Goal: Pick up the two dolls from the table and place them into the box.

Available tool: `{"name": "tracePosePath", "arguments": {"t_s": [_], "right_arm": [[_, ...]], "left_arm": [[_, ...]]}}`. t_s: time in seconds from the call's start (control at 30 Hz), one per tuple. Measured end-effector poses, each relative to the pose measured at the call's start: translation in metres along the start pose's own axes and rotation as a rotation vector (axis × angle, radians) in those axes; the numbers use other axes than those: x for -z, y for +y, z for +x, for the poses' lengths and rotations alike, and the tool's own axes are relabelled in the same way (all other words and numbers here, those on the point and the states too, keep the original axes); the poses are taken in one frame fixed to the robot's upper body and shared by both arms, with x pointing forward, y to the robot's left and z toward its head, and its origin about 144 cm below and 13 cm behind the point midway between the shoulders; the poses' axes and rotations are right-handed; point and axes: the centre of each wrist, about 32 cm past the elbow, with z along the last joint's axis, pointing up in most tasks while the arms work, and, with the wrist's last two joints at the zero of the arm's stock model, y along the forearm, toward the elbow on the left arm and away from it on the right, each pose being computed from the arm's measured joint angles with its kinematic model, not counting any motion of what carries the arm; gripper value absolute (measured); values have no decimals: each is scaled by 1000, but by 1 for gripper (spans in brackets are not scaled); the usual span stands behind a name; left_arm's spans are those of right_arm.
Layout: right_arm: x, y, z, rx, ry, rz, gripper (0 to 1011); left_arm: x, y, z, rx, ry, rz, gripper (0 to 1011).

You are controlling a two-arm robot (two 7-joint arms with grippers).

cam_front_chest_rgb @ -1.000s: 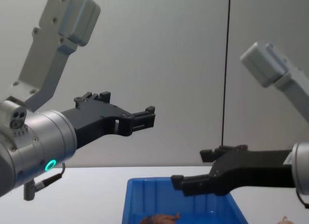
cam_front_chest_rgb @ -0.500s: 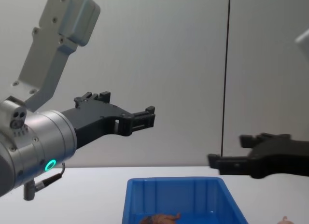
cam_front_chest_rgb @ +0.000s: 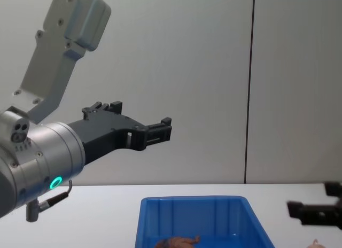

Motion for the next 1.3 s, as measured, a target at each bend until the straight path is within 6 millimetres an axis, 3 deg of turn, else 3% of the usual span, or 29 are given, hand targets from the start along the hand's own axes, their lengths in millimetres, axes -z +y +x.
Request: {"name": "tracePosePath", "arguments": {"t_s": [0.5,1.13,1.3], "right_arm": [[22,-20,-1,46,50,-134,1001],[45,-9,-1,49,112,-241,1001],[47,-3,0,49,124,-242,890]], "left_arm": [[0,0,0,0,0,0,1001],[0,0,0,0,0,0,1001],[0,0,0,0,0,0,1001]]}}
